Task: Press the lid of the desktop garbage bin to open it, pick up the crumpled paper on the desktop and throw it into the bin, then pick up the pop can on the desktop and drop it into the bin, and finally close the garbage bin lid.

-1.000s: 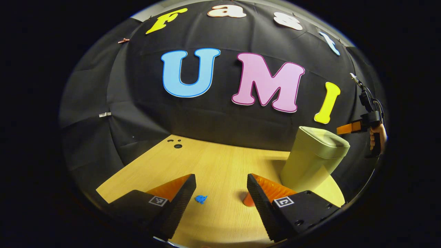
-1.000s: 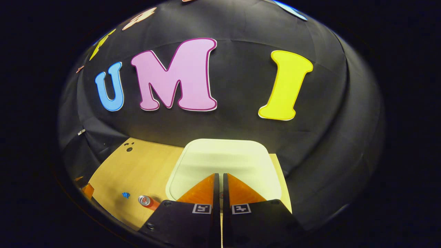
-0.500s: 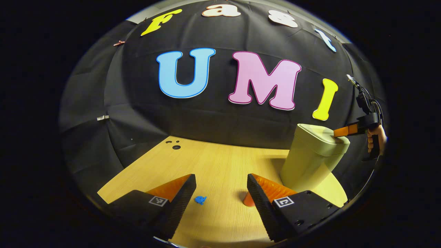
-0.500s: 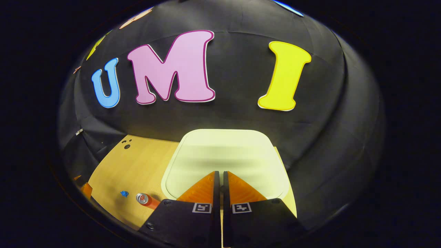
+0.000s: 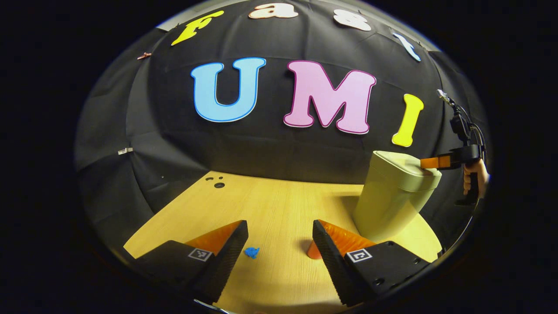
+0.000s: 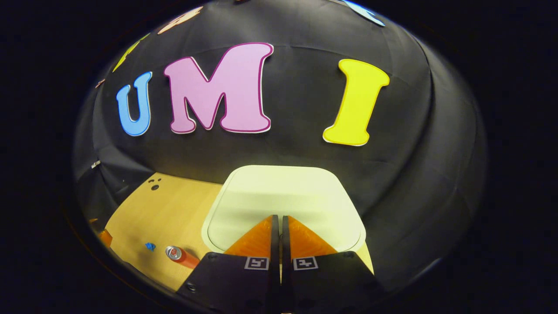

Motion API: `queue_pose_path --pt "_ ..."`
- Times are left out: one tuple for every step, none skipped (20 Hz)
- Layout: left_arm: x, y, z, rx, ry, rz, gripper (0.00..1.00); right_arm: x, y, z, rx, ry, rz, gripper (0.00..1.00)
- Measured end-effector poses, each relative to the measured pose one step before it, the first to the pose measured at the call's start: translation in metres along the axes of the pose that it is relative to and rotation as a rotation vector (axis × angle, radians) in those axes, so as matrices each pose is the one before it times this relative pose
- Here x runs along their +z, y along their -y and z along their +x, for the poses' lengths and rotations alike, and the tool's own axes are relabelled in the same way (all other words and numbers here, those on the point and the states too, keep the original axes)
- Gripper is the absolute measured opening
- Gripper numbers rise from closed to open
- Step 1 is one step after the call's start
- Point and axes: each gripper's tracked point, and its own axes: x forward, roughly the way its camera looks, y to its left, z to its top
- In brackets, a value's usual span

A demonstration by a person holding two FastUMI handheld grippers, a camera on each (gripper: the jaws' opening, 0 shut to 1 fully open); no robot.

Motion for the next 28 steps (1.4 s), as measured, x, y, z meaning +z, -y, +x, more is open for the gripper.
queue_pose_path --pt "0.00168 -0.00098 -0.00043 0.00207 0.00815 0.00449 0.96 0.00099 -0.00048 0.00084 -0.00473 -0.00016 0.00381 0.06" --pt "0.00264 -0.00022 -0.00102 -0.00070 0.00485 -0.00015 0.96 0.00283 0.00117 -0.00175 -0.00603 0.00927 -0.00525 0.06" --pt "0.00171 -0.00006 -0.00091 -0.00369 0.00678 -0.00323 0.96 0.00372 0.00075 -0.00072 -0.00967 0.00256 -0.01467 0.05" --pt "0.00220 -0.00020 -0.00092 -0.00148 0.00542 -0.00151 0.96 0.00024 0.00024 -0.00070 -0.00436 -0.00954 -0.01729 0.06" --pt "0.00085 -0.00176 -0.00112 0.00130 0.00553 0.00210 0.96 0.00473 -0.00354 -0.00313 0.01246 -0.00024 -0.00585 0.02" --pt "0.00257 -0.00188 -0.00136 0.00190 0.00803 0.00376 0.96 0.01012 -0.00208 -0.00166 0.00903 0.01676 0.00139 0.05" --pt "0.00155 -0.00220 -0.00026 0.00281 0.00703 0.00450 0.96 0.01343 -0.00186 -0.00141 -0.00100 0.02913 0.00172 0.02" --pt "0.00094 -0.00169 0.00020 0.00069 -0.00004 -0.00067 0.96 0.01497 -0.00236 -0.00103 0.00018 0.02866 0.00158 0.05" --pt "-0.00113 -0.00029 -0.00104 -0.00343 -0.00053 -0.00485 0.96 0.01489 -0.00188 -0.00277 0.00055 0.02386 -0.00056 0.02" --pt "0.00130 -0.00116 -0.00021 -0.00379 0.00107 -0.00394 0.96 0.01092 -0.00018 -0.00370 0.00064 0.01890 0.00160 0.05" --pt "-0.00003 -0.00147 0.00001 0.00080 0.00302 -0.00050 0.96 0.01115 -0.00109 -0.00311 0.00315 0.01746 0.01071 0.05" --pt "0.00203 -0.00231 -0.00113 0.00211 0.00412 0.00104 0.96 0.01068 -0.00080 -0.00439 0.00297 0.01945 0.01458 0.05" --pt "0.00107 -0.00226 -0.00120 -0.00027 0.00412 -0.00023 0.96 0.00900 -0.00031 -0.00526 -0.00004 0.01466 0.00955 0.05" --pt "0.00155 -0.00167 -0.00157 0.00096 0.00442 -0.00062 0.96 0.00497 0.00154 -0.00266 -0.00584 0.01203 -0.00157 0.05" --pt "-0.00065 -0.00251 -0.00025 0.00108 0.00433 -0.00049 0.96 0.00183 0.00215 -0.00253 -0.00863 0.00617 -0.00840 0.05" --pt "0.00067 -0.00207 -0.00100 0.00040 0.00131 -0.00107 0.96 -0.00078 0.00092 -0.00241 -0.00334 0.00106 -0.00942 0.05" --pt "-0.00111 -0.00037 -0.00088 -0.00250 -0.00038 -0.00307 0.96 -0.00493 0.00175 -0.00291 -0.00982 -0.01207 -0.01479 0.09" --pt "-0.00002 -0.00102 -0.00075 -0.00274 -0.00002 -0.00359 0.96 -0.00790 0.00034 -0.00152 -0.00029 -0.01843 -0.01211 0.05" --pt "-0.00248 -0.00191 0.00016 -0.00186 -0.00209 -0.00154 0.96 -0.00783 0.00010 -0.00109 -0.00190 -0.02345 -0.00665 0.05" --pt "-0.00091 -0.00101 -0.00043 -0.00011 -0.00399 0.00098 0.96 -0.00884 -0.00002 -0.00045 -0.00067 -0.02271 -0.00483 0.05" --pt "-0.00120 -0.00121 -0.00042 -0.00127 -0.00059 0.00034 0.96 -0.00688 0.00075 0.00005 -0.00262 -0.01767 -0.00510 0.05" --pt "-0.00003 -0.00095 -0.00088 -0.00187 -0.00051 -0.00077 0.96 -0.00764 0.00130 0.00240 -0.00289 -0.01447 -0.00478 0.05" --pt "-0.00172 -0.00042 -0.00008 -0.00158 -0.00128 -0.00114 0.96 -0.00841 0.00158 0.00273 -0.00275 -0.01924 -0.00302 0.05" --pt "-0.00078 -0.00014 -0.00033 -0.00252 -0.00299 -0.00078 0.96 -0.00972 0.00063 0.00099 -0.00079 -0.02262 0.00379 0.05" --pt "-0.00082 -0.00019 -0.00071 -0.00118 -0.00173 0.00112 0.96 -0.00886 -0.00030 0.00130 0.00543 -0.02337 0.00934 0.05" --pt "0.00053 -0.00060 -0.00019 0.00033 0.00043 0.00169 0.96 -0.00240 0.00082 0.00672 -0.00398 -0.00967 0.01012 0.06" --pt "-0.00049 -0.00035 -0.00024 -0.00036 -0.00085 0.00123 0.96 -0.00566 0.00123 0.00169 -0.00029 -0.00292 0.00605 0.08" --pt "-0.00012 -0.00005 -0.00062 0.00048 -0.00127 0.00094 0.96 -0.00241 0.00142 -0.00504 -0.00188 -0.01305 0.00510 0.05"
